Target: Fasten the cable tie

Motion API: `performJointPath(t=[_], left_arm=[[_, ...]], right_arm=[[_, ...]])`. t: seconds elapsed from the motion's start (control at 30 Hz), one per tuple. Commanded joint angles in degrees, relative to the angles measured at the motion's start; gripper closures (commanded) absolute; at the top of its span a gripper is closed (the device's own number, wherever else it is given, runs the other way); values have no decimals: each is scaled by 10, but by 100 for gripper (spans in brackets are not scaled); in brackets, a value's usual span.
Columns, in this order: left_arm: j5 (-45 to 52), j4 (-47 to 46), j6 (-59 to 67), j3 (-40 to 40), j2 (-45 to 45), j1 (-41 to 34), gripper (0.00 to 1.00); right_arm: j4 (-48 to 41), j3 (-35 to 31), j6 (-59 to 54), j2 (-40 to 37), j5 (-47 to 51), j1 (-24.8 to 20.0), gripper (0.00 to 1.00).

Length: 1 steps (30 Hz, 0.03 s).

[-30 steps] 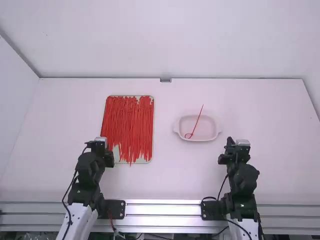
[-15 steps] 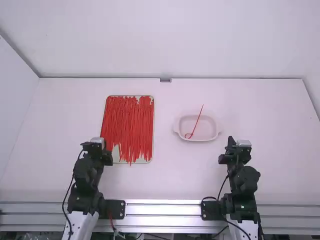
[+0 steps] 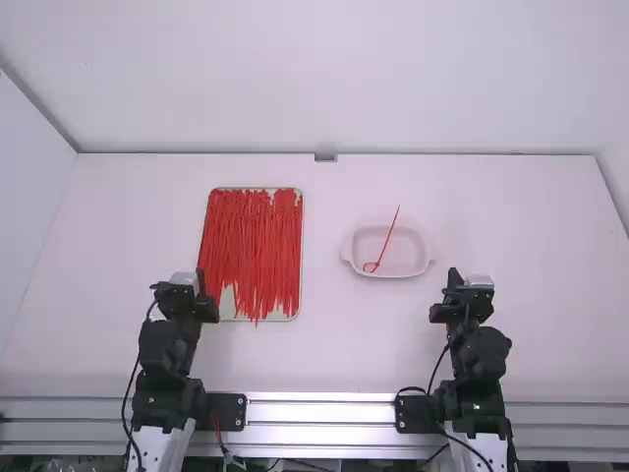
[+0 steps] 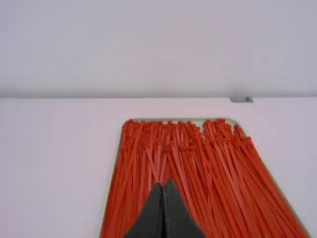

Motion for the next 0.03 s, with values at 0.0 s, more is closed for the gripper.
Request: performJointPath(t=[0.0], left_arm=[[-1,-3,4,-6,-11,-1,100]], right_arm=[[-4,-6,2,-5,2,1,100]])
